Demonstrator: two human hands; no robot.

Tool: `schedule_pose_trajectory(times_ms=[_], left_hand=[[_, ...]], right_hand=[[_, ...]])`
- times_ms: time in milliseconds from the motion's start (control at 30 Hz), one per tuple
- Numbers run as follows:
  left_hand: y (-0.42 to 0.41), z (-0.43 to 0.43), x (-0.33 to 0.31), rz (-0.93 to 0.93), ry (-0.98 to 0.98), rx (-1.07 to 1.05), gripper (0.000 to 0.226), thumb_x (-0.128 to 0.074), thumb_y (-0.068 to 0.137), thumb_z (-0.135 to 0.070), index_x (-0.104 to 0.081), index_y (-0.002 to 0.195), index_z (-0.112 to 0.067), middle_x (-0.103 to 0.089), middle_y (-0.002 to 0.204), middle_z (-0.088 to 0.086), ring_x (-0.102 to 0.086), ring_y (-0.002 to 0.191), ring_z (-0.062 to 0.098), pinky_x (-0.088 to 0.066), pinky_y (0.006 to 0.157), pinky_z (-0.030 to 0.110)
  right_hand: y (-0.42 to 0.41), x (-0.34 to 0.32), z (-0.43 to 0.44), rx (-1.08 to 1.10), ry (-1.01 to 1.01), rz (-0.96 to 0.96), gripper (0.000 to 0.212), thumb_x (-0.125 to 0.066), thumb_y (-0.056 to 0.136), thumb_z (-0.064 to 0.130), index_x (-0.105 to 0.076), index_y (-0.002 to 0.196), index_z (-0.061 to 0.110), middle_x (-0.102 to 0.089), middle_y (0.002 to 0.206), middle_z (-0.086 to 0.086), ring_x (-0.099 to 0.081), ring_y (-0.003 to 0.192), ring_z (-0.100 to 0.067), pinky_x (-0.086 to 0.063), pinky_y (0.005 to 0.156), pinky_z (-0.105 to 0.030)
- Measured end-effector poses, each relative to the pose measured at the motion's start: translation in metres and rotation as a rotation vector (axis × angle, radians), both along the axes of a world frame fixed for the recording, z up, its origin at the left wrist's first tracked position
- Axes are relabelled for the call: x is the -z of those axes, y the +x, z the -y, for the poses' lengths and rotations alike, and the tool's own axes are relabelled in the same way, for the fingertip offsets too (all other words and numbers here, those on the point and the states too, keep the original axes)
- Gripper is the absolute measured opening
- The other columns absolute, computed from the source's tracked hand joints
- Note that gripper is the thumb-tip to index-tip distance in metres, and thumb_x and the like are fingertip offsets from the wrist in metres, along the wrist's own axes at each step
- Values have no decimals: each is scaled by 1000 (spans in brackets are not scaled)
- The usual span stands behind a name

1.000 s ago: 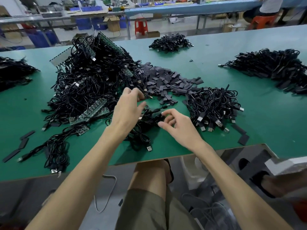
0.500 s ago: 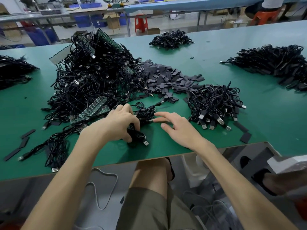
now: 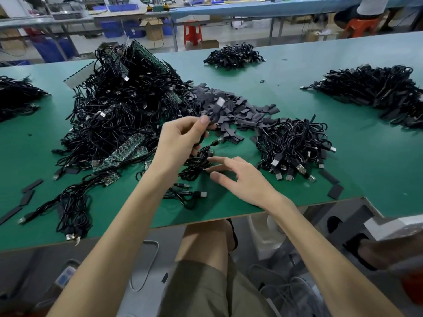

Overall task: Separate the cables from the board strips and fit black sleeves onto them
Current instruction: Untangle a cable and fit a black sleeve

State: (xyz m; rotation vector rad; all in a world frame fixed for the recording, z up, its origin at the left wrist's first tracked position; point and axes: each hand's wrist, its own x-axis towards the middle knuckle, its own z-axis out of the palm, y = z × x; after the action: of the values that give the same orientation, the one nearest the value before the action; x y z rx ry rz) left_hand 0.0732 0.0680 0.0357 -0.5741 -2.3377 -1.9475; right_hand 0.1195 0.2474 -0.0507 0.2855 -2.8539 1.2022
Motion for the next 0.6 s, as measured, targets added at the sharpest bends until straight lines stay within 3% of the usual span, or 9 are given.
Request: schedule_pose_trajectory(times_ms=[267,433,600], left_hand=[[-7,2,-21,-52,299,-105,32,-62,102,-30,-71,109,0,-59,79,2,-49,68,15,-41,51,24],[-15,2,-12,88,192,-130,34,-63,101,-34,-72,110,-3,-65,79,-3,-58,68,11,-51,57,24],[-17,1,7,217,108,-39,30,-63,101,-33,-72,106,-5,-71,86,2,-70,71,14,-52,52,23]], right_hand=[[1,1,-1,-18,-6,2,64,-41,84,82,-45,143,57,-62,132,12,-50,129,-11,-45,109,-42],[2,2,-1,-9,5,-14,58,-51,87,74,-48,142,55,-58,127,10,-53,127,-10,-44,110,-39],[0,4,-1,11,1,-18,43,-58,98,56,-58,139,42,-60,129,7,-56,123,-10,-45,109,-39]])
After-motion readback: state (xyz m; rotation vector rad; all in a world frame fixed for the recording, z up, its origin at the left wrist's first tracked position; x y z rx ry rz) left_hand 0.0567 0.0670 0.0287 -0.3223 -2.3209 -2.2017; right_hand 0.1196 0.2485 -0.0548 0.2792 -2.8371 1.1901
